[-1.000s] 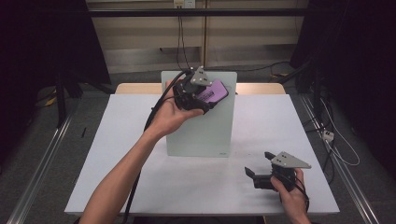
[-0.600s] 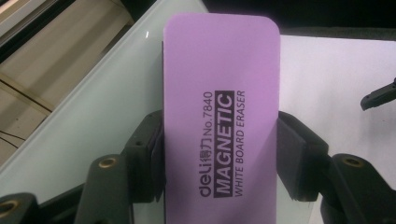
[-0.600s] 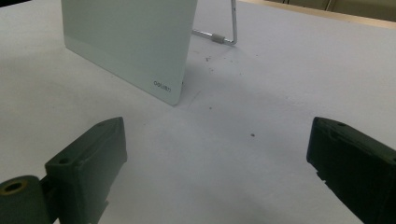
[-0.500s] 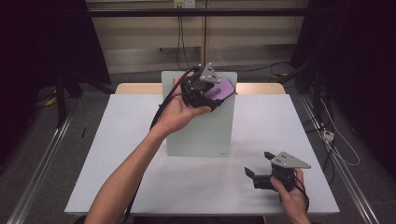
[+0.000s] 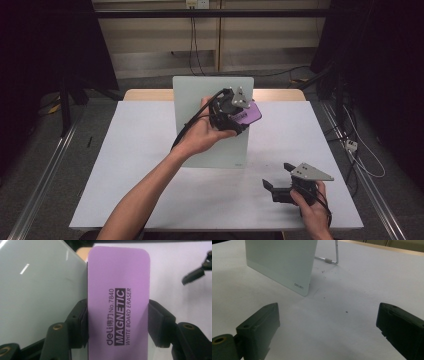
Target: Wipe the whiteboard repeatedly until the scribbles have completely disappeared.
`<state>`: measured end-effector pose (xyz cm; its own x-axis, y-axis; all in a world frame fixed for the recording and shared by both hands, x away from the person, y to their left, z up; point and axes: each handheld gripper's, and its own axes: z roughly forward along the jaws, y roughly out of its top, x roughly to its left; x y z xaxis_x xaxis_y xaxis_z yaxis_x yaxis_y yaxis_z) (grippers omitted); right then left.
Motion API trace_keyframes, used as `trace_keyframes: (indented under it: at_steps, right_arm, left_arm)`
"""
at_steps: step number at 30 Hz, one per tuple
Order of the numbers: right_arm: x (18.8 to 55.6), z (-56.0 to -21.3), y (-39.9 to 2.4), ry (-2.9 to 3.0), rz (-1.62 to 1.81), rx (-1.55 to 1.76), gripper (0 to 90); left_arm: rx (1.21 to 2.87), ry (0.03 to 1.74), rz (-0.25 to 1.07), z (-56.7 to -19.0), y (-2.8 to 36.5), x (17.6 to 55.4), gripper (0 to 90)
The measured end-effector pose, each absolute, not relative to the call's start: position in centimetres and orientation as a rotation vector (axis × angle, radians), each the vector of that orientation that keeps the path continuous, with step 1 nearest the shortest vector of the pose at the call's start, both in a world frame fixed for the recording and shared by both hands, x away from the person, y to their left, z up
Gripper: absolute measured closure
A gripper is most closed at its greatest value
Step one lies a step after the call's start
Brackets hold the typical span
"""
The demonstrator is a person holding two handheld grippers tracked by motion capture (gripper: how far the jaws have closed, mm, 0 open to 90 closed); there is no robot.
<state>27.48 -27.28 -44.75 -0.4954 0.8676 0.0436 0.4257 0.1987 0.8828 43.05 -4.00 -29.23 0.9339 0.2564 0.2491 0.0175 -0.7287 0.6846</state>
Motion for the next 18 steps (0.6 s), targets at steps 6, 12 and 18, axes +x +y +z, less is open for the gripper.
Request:
trace_keyframes:
  at_steps: [6, 12, 18]
  right_arm:
    - [27.5, -44.8, -27.2, 2.011, 1.243, 1.198, 5.0]
    - [27.5, -44.8, -27.3, 2.008, 1.243, 1.201, 5.0]
    - [27.5, -44.8, -27.2, 2.011, 1.242, 1.196, 5.0]
  left_arm:
    - [2.363, 0.193, 0.416, -29.7, -3.7, 43.0, 41.1]
    - [2.32, 0.235, 0.429, -28.4, -2.2, 43.6, 41.1]
    - [2.286, 0.28, 0.467, -26.7, -0.9, 44.1, 41.1]
